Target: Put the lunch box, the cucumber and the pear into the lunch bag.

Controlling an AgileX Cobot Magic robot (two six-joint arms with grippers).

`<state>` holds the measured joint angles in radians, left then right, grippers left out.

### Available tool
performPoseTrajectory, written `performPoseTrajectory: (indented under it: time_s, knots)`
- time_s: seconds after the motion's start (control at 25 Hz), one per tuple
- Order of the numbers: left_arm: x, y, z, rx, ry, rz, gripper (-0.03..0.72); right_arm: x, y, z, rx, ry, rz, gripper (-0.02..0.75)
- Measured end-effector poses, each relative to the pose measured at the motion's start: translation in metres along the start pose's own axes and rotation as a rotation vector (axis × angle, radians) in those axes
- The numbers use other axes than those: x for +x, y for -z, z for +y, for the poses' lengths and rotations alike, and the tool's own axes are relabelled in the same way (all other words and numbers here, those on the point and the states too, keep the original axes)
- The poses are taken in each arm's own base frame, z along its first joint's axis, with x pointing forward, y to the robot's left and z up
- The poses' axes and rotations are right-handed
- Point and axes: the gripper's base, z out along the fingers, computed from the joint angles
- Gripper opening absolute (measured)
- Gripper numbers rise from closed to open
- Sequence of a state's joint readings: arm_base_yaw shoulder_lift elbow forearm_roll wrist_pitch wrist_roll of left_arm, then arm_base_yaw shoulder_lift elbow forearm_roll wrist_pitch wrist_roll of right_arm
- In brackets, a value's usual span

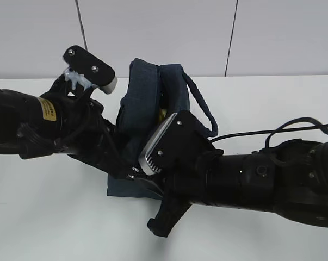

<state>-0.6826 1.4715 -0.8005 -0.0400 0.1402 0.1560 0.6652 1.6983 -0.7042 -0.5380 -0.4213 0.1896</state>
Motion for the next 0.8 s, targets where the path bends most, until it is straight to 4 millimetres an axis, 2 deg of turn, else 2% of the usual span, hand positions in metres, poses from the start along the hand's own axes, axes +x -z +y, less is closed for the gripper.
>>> performPoseTrajectory:
  time_s: [0.6,0.8]
  knots:
    - [0.002,0.003,0.000,0.006,0.000,0.033,0.003,-0.037,0.039,-0.004,0.053,0.038,-0.116,0.000]
    - [0.003,0.003,-0.001,0.007,0.002,0.041,0.003,-0.039,0.045,-0.005,0.068,0.042,-0.106,0.000]
